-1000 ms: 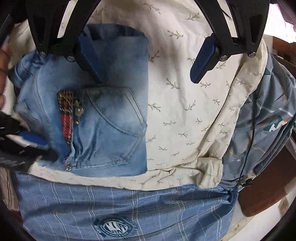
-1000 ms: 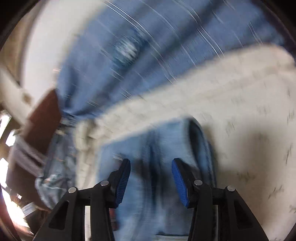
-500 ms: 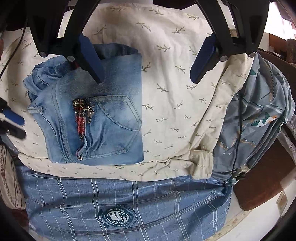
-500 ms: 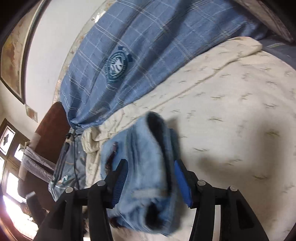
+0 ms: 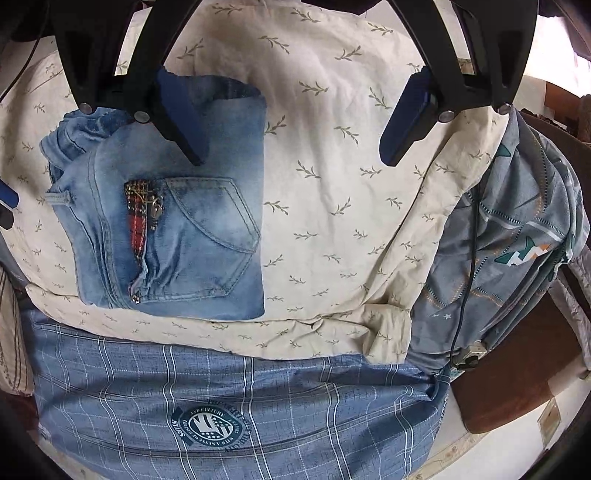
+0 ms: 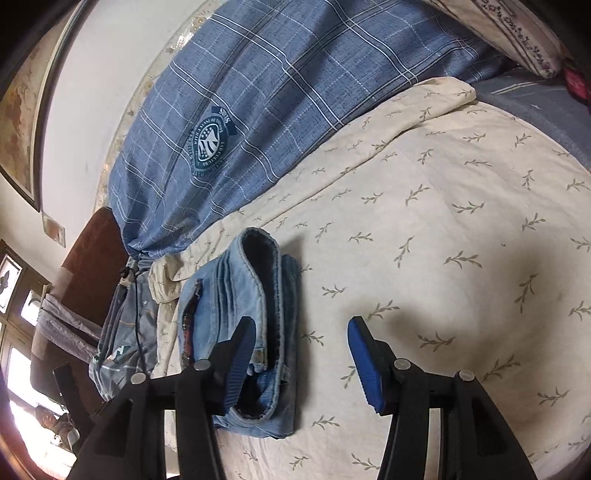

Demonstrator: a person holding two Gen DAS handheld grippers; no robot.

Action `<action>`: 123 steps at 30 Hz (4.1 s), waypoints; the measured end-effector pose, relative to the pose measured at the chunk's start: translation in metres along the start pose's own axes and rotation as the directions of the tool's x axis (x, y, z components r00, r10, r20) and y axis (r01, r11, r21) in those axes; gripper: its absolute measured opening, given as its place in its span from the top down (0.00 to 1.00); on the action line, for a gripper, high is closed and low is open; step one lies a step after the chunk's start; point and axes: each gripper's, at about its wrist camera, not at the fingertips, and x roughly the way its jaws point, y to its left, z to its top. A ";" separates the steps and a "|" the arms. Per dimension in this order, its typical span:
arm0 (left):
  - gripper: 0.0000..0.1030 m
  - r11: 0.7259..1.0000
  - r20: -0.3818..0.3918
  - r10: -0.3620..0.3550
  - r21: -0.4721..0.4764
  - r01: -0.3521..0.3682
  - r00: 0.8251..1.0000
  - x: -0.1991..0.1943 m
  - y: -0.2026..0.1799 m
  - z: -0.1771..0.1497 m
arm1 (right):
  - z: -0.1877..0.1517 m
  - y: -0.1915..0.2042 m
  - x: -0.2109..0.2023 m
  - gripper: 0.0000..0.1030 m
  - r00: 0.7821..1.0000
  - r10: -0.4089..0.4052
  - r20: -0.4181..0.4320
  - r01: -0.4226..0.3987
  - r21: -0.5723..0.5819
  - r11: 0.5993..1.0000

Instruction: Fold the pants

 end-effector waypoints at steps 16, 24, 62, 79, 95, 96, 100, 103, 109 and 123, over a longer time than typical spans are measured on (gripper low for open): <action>0.09 0.984 0.113 -0.165 -0.054 0.171 0.980 0.001 0.041 0.004 | -0.010 0.030 0.013 0.38 0.999 0.029 -0.038 -0.032 -0.081 0.996; 0.09 0.955 0.092 -0.259 -0.123 0.270 0.961 0.025 0.047 0.008 | -0.008 0.031 0.023 0.38 0.997 0.038 -0.061 -0.041 -0.054 0.998; 0.09 0.807 0.013 -0.588 -0.043 0.588 0.808 0.058 0.007 0.005 | -0.006 0.026 0.063 0.37 0.988 0.041 -0.151 -0.036 0.036 0.999; 0.09 0.659 -0.042 -0.729 -0.312 0.684 0.683 0.096 0.037 0.009 | -0.011 0.018 0.066 0.35 0.975 0.090 -0.204 -0.077 0.072 0.994; 0.09 0.595 -0.060 -0.779 -0.382 0.707 0.624 0.103 0.025 0.007 | -0.017 0.011 0.069 0.35 0.968 0.089 -0.235 -0.071 0.084 0.994; 0.09 0.597 -0.059 -0.777 -0.382 0.705 0.627 0.103 0.024 0.007 | -0.016 0.010 0.068 0.35 0.968 0.090 -0.234 -0.072 0.086 0.994; 0.09 0.617 -0.068 -0.765 -0.366 0.697 0.641 0.102 0.023 0.008 | -0.016 0.008 0.068 0.35 0.966 0.102 -0.238 -0.080 0.099 0.992; 0.09 0.622 -0.075 -0.761 -0.365 0.692 0.644 0.103 0.020 0.010 | -0.016 0.006 0.070 0.35 0.963 0.109 -0.247 -0.084 0.112 0.990; 0.07 0.600 -0.073 -0.777 -0.388 0.700 0.626 0.107 0.020 0.012 | -0.019 -0.001 0.079 0.34 0.947 0.169 -0.272 -0.121 0.186 0.975; 0.06 0.571 -0.095 -0.808 -0.373 0.732 0.582 0.117 0.013 0.026 | -0.021 0.003 0.101 0.24 0.923 0.279 -0.266 -0.208 0.265 0.942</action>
